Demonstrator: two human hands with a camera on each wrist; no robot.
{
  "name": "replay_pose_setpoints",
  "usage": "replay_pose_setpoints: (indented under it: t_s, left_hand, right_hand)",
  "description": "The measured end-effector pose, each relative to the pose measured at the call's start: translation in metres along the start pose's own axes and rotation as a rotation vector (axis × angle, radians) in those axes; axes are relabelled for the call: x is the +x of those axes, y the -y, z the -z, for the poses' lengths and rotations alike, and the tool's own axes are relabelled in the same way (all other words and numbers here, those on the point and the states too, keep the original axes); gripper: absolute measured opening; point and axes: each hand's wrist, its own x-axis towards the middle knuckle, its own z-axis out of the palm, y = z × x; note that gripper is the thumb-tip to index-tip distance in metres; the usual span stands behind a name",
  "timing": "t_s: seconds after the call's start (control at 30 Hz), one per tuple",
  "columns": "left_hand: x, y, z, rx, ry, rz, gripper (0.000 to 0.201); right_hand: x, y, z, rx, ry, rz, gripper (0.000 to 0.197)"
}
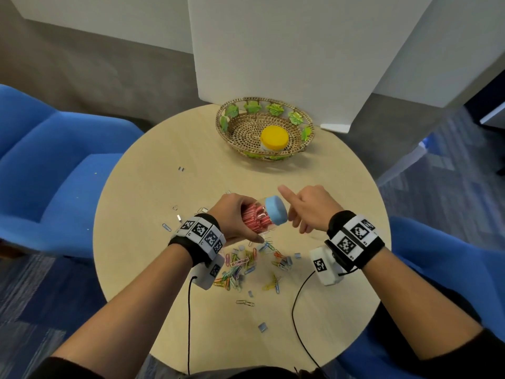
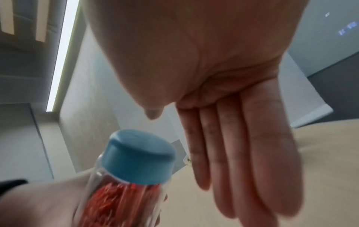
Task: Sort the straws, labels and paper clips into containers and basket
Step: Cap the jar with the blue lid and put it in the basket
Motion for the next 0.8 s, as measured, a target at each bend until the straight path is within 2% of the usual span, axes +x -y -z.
replay_pose_setpoints:
  t_s: [0.03, 0.1, 0.17, 0.2, 0.33, 0.43, 0.53, 0.63, 0.7, 0.73, 0.8]
  left_hand:
    - [0.001, 0.001, 0.0, -0.023, -0.019, 0.009, 0.05]
    - [0.003, 0.003, 0.0, -0.051, -0.043, 0.021, 0.051]
    - [0.004, 0.005, 0.002, -0.061, -0.047, 0.027, 0.049]
    - [0.005, 0.005, 0.002, -0.07, -0.045, 0.024, 0.049]
    - [0.007, 0.004, 0.002, -0.163, -0.104, 0.008, 0.052]
    - [0.012, 0.004, 0.001, -0.153, -0.232, -0.009, 0.051]
    - [0.018, 0.012, 0.005, -0.142, -0.346, 0.005, 0.053]
    - [0.022, 0.024, 0.013, -0.199, -0.434, -0.002, 0.068]
    - [0.024, 0.035, 0.023, -0.227, -0.443, -0.024, 0.087]
    - [0.025, 0.048, 0.029, -0.196, -0.437, 0.002, 0.1]
    - [0.024, 0.085, 0.043, -0.077, -0.437, 0.165, 0.116]
  right_hand:
    - [0.002, -0.002, 0.002, -0.043, -0.01, -0.01, 0.071]
    - [0.005, -0.004, 0.008, 0.088, 0.043, 0.109, 0.051]
    - [0.005, -0.002, 0.01, 0.231, 0.132, 0.262, 0.057]
    - [0.007, -0.002, 0.007, 0.236, 0.123, 0.32, 0.056]
    - [0.022, 0.005, -0.022, 0.057, -0.109, 0.424, 0.043]
    - [0.036, 0.016, -0.039, -0.021, -0.287, 0.373, 0.032]
    - [0.053, 0.034, -0.041, -0.009, -0.359, 0.308, 0.027]
    - [0.073, 0.052, -0.035, -0.017, -0.328, 0.338, 0.03]
    - [0.085, 0.067, -0.022, -0.062, -0.328, 0.371, 0.032]
    - [0.093, 0.074, -0.013, -0.083, -0.347, 0.379, 0.033]
    - [0.11, 0.087, 0.009, -0.107, -0.412, 0.377, 0.037]
